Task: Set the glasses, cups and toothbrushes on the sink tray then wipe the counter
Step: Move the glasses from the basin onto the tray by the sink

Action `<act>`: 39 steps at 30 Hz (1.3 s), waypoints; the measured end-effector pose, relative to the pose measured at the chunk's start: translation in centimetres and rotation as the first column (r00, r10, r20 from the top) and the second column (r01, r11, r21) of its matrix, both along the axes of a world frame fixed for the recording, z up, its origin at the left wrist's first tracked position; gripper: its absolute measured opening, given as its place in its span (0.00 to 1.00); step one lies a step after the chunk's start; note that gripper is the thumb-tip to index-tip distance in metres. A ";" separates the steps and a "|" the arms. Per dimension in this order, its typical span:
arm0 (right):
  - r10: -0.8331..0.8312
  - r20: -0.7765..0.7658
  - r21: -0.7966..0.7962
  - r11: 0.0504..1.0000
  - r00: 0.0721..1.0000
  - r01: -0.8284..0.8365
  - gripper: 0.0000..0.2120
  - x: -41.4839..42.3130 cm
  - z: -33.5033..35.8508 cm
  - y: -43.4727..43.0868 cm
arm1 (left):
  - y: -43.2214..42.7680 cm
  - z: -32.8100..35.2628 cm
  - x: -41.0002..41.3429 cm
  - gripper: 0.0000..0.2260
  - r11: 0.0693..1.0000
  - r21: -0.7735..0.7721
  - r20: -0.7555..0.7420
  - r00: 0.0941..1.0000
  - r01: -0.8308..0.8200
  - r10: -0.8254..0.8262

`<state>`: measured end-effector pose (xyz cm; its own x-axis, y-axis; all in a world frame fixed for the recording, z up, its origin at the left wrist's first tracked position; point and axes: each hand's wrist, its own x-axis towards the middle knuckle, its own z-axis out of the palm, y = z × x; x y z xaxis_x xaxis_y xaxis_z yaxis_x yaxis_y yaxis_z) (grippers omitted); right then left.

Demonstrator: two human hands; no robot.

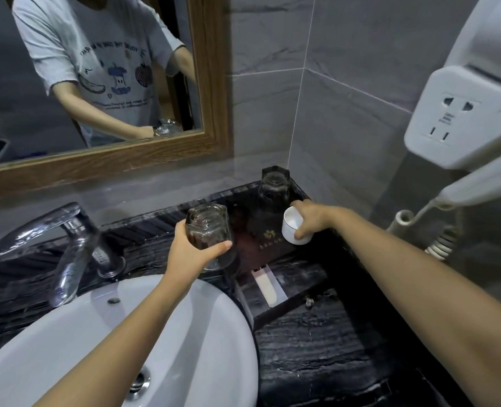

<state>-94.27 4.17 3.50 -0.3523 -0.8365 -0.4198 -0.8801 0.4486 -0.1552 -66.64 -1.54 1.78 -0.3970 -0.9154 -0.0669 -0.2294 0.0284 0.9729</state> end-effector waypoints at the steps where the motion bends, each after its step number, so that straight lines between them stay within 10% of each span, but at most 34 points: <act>1: -0.005 0.002 0.015 1.000 1.000 0.005 0.42 -0.1 0.1 0.0 | -0.1 -0.2 -0.2 0.37 1.000 0.001 0.000 1.000 0.001 -0.001; 15: 0.287 0.182 -0.266 0.935 0.940 -0.234 0.45 7.4 6.1 -1.4 | -0.5 -0.5 -3.2 0.35 0.999 -0.018 -0.031 0.998 0.050 -0.050; 22: 0.245 0.499 -0.375 0.926 0.831 -0.048 0.29 7.7 5.9 -3.6 | -3.1 -0.7 -4.8 0.36 0.990 0.009 -0.051 0.989 0.138 -0.137; 39: 0.116 0.555 -0.517 0.823 0.823 0.233 0.31 6.3 1.4 -8.3 | -9.8 -2.3 -8.1 0.37 0.991 0.019 0.054 0.990 0.131 -0.132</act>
